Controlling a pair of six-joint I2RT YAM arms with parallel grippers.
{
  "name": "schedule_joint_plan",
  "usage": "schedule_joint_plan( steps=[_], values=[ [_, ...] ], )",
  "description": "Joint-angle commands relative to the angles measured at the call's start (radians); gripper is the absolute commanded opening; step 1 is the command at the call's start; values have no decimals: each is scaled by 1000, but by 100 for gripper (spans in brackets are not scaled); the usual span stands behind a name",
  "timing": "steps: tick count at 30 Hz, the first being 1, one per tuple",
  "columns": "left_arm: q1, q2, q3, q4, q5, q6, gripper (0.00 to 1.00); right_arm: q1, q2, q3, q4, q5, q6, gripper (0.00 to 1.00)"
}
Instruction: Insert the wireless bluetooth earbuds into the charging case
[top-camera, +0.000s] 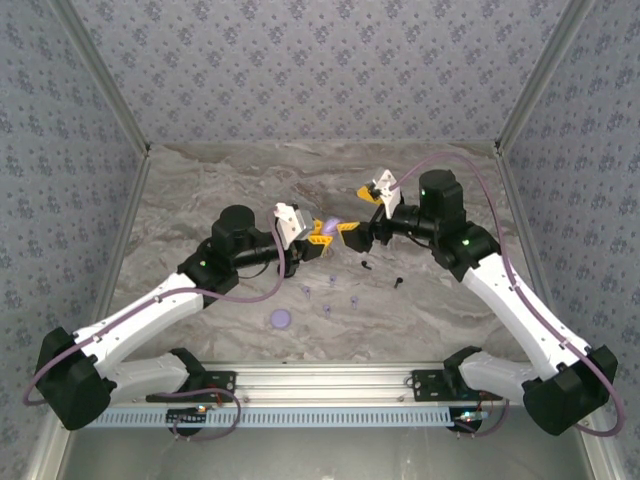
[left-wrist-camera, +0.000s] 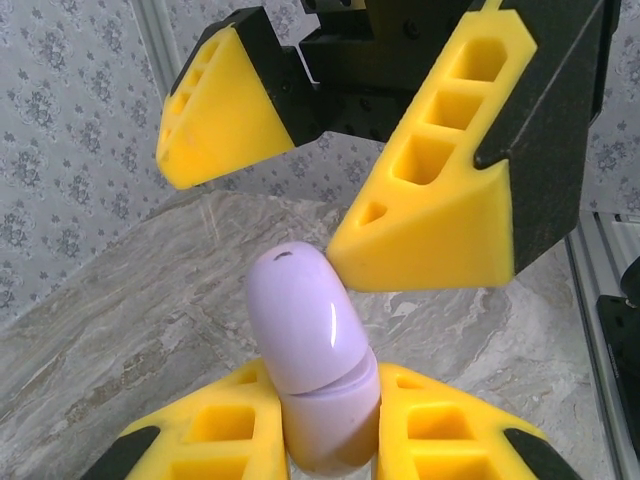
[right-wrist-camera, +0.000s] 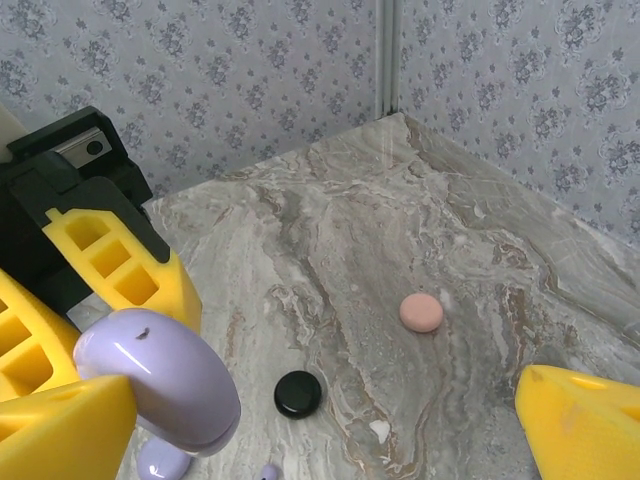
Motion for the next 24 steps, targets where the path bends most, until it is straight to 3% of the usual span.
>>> schedule_joint_plan(
  steps=[1, 24],
  values=[
    [-16, -8, 26, 27, 54, 23, 0, 6, 22, 46, 7, 34, 1, 100],
    [-18, -1, 28, 35, 54, 20, 0, 4, 71, 100, -22, 21, 0, 100]
  ],
)
